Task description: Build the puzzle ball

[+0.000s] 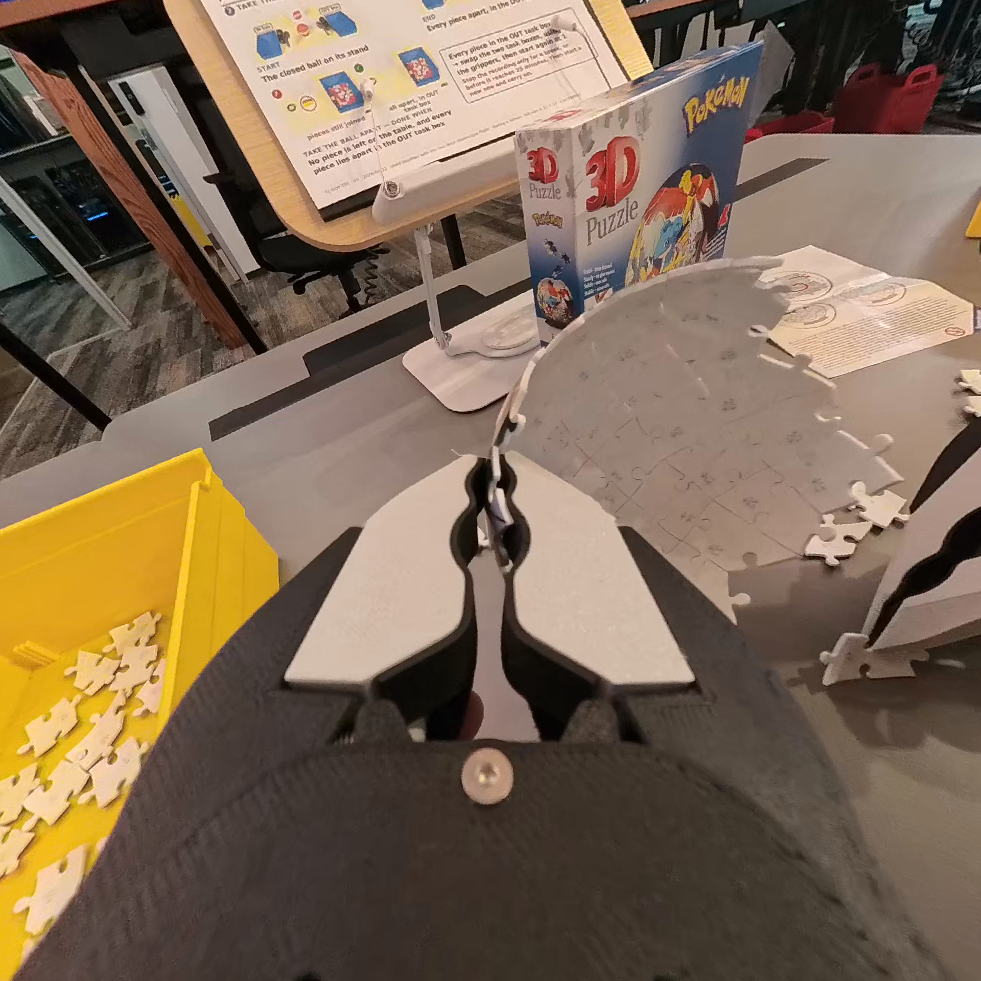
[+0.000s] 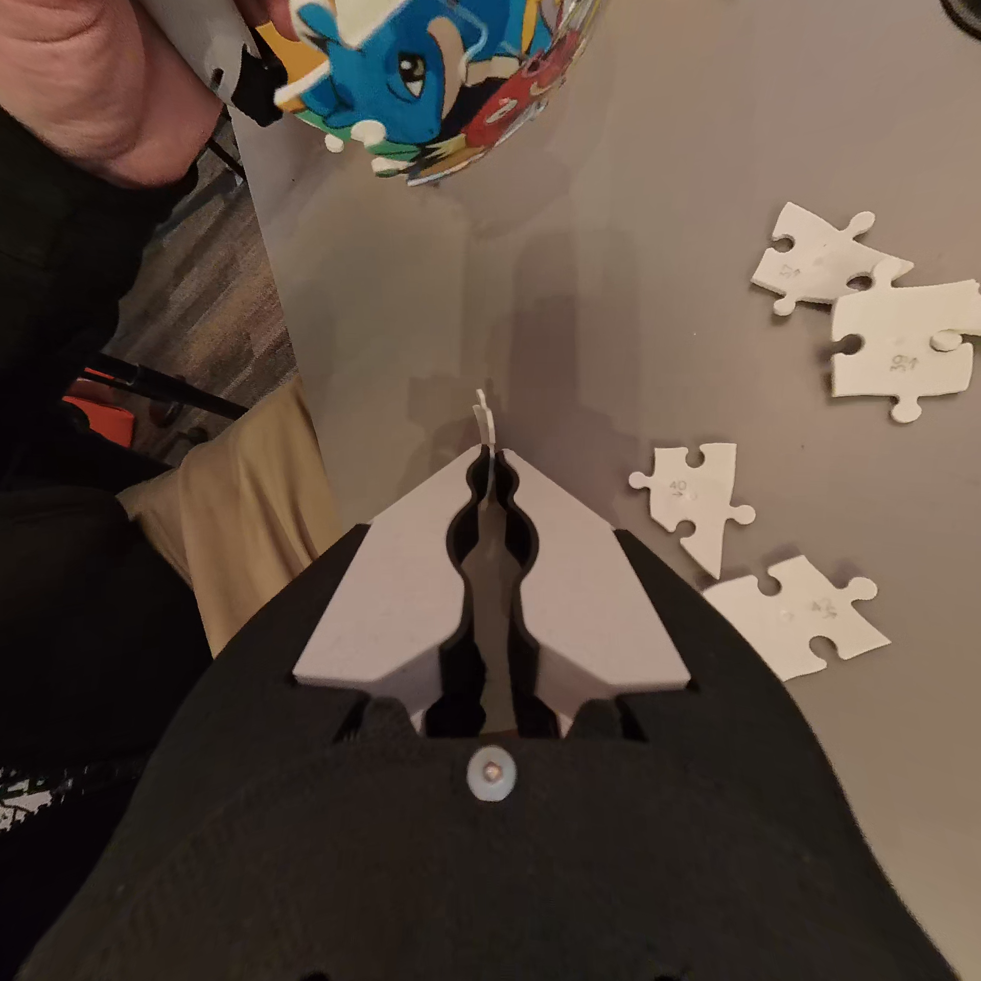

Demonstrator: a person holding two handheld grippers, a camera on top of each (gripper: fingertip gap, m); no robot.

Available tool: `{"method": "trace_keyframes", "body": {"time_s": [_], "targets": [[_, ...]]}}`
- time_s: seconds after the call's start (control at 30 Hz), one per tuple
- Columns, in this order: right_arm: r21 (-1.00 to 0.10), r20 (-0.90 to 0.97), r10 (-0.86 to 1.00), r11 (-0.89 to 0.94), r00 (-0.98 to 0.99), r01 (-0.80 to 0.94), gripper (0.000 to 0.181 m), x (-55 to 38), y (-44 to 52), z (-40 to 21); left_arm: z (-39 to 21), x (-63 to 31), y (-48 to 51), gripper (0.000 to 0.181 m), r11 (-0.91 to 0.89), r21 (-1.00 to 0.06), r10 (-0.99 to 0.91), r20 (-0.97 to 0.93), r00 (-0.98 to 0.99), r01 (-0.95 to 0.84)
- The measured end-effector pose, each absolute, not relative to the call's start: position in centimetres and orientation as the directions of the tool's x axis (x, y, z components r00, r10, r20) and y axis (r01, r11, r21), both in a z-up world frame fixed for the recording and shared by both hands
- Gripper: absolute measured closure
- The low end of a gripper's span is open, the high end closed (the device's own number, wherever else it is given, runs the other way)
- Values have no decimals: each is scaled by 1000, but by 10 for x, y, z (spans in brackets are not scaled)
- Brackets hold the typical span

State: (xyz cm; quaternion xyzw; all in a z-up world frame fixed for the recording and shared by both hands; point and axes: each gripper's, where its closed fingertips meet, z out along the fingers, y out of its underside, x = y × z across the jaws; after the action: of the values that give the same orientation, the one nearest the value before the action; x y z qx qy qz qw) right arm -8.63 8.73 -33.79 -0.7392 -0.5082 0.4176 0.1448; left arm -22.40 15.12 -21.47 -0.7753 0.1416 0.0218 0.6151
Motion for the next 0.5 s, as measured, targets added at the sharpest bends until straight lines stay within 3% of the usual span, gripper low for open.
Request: {"method": "trace_keyframes", "body": {"time_s": [0.23, 0.5], "targets": [[-638, -480, 865, -460, 148, 618, 181, -87, 90, -338, -215, -223, 151, 178, -202, -953, -201, -184, 962, -224], [-655, -457, 875, -454, 162, 604, 153, -88, 94, -336, -213, -226, 151, 178, -198, -968, -200, -115, 973, -155]]}}
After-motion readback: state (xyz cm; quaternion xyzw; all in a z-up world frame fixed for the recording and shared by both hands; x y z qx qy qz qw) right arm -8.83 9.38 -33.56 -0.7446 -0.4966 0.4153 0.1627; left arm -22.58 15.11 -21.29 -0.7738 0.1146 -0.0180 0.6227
